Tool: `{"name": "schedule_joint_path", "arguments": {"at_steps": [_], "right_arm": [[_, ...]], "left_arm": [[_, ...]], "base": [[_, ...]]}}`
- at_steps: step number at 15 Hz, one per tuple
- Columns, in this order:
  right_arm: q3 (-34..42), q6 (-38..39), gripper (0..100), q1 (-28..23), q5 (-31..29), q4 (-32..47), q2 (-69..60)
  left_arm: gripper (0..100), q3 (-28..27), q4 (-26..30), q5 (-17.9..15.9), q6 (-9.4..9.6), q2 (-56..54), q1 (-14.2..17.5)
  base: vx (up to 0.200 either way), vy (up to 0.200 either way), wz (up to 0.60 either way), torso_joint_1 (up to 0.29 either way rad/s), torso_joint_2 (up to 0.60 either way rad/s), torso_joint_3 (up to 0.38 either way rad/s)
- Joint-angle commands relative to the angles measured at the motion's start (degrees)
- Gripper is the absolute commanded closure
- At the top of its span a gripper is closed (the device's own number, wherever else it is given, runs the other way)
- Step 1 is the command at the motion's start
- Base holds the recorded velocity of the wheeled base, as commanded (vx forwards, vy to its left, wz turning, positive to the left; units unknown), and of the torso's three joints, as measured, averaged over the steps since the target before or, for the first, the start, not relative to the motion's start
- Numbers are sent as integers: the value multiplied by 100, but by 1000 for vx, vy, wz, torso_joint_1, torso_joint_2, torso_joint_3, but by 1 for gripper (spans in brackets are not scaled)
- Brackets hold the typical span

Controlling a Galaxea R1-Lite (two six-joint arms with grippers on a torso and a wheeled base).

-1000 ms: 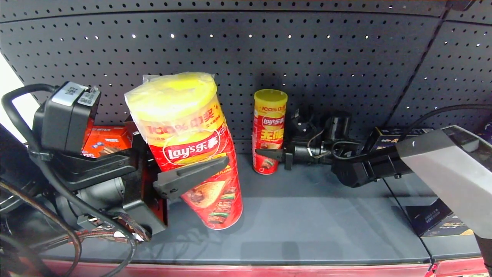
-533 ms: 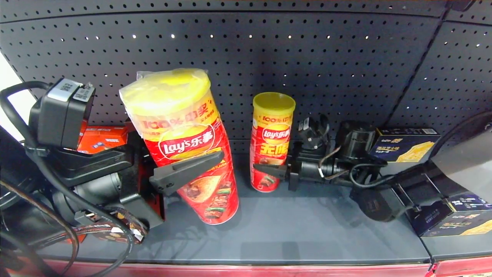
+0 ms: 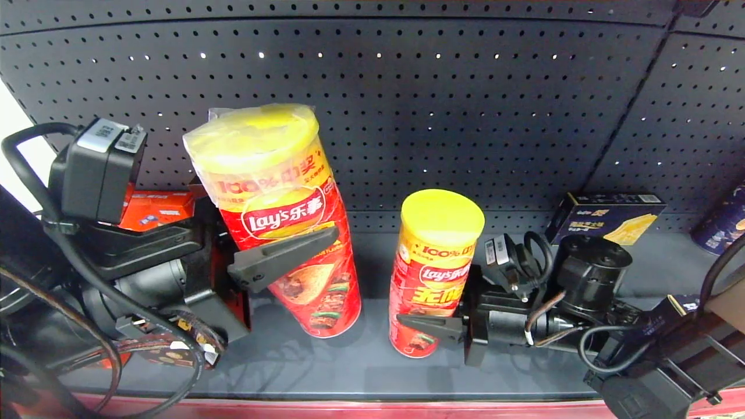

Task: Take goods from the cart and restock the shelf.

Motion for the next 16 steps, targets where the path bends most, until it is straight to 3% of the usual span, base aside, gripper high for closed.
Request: {"name": "schedule_joint_path", "arguments": {"at_steps": [1, 13, 14, 16], "right_arm": [[80, -4, 100, 31, 16, -37, 188], [107, -83, 100, 154, 60, -204, 574], [142, -109, 0, 154, 60, -204, 574], [177, -118, 0, 128, 60, -204, 513]], "left_arm": [[100, -3, -9, 1, -4, 22, 2], [100, 15, -18, 10, -4, 57, 28], [100, 24, -18, -8, -4, 57, 81], [100, 24, -18, 1, -4, 48, 81]], "base": [[0, 0, 0, 0, 0, 0], [0, 0, 0, 0, 0, 0], [0, 0, 0, 0, 0, 0], [0, 0, 0, 0, 0, 0]]}}
